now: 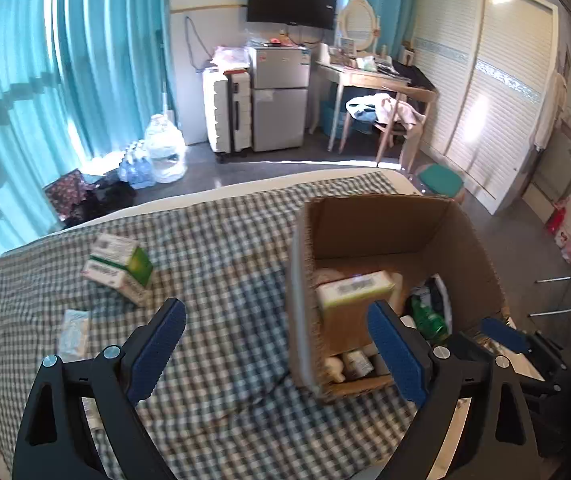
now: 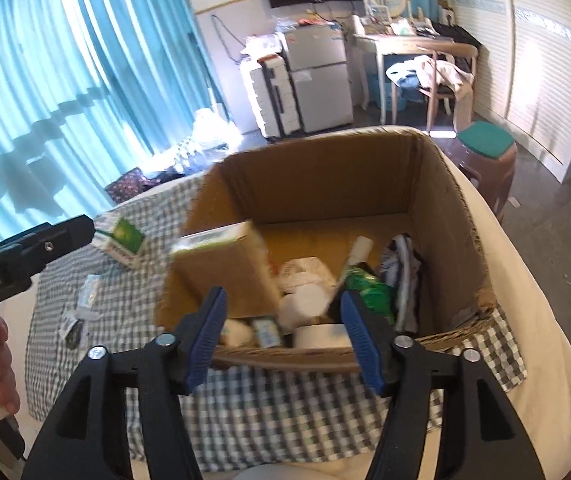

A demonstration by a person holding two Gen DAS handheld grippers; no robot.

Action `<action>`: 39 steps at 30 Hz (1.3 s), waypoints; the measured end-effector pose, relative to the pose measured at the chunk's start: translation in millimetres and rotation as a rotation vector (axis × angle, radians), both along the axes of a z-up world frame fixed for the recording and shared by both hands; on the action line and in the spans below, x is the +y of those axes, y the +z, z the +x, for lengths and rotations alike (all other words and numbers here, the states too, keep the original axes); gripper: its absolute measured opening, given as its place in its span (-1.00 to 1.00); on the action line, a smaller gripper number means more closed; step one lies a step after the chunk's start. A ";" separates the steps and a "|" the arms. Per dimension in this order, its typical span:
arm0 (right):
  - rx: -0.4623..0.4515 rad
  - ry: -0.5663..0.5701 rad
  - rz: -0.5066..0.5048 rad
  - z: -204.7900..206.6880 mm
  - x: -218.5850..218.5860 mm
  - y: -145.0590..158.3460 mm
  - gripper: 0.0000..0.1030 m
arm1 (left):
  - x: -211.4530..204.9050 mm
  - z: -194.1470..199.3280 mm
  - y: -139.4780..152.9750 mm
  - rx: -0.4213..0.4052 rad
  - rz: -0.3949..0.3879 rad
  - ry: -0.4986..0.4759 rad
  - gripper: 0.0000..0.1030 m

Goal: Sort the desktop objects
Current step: 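Move both tools back over the remaining items on the bed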

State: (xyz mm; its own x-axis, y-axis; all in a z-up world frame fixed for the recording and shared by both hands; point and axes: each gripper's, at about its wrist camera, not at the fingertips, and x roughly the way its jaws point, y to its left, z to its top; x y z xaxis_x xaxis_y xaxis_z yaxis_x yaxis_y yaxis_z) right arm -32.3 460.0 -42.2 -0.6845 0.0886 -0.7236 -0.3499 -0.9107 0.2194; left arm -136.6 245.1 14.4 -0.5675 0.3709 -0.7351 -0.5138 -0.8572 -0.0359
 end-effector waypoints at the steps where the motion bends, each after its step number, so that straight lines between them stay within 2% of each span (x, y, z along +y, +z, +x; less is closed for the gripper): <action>1: 0.010 0.012 0.005 1.0 -8.3 4.1 0.30 | -11.7 2.9 2.2 0.011 0.001 0.017 0.84; 3: 0.030 0.043 0.018 2.9 -26.9 12.8 0.33 | -33.8 7.0 5.9 0.028 -0.002 0.049 0.87; 4: 0.035 0.064 0.023 3.1 -37.6 16.6 0.33 | -46.6 8.8 7.6 0.036 -0.004 0.069 0.99; 10: 0.070 0.161 0.034 3.1 -95.6 27.4 0.36 | -130.0 22.9 11.3 0.069 -0.002 0.213 1.00; 12: 0.084 0.192 0.026 4.1 -117.2 26.7 0.52 | -155.7 30.2 7.4 0.090 -0.016 0.267 1.00; 14: 0.114 0.227 0.013 4.0 -136.6 27.0 0.71 | -188.4 37.0 -0.9 0.108 -0.026 0.338 1.00; 18: 0.162 0.275 0.011 5.7 -174.9 18.9 0.72 | -248.5 45.5 -28.0 0.088 -0.033 0.470 1.00; 23: 0.169 0.305 0.053 8.6 -219.6 -3.3 0.72 | -310.7 53.5 -67.1 -0.007 -0.001 0.594 1.00; 29: 0.143 0.325 0.036 13.0 -241.2 -30.2 0.72 | -335.1 65.3 -101.8 -0.064 0.021 0.633 1.00; 39: 0.056 0.356 0.028 9.7 -249.6 -57.6 0.72 | -332.5 61.6 -135.9 -0.119 0.016 0.628 1.00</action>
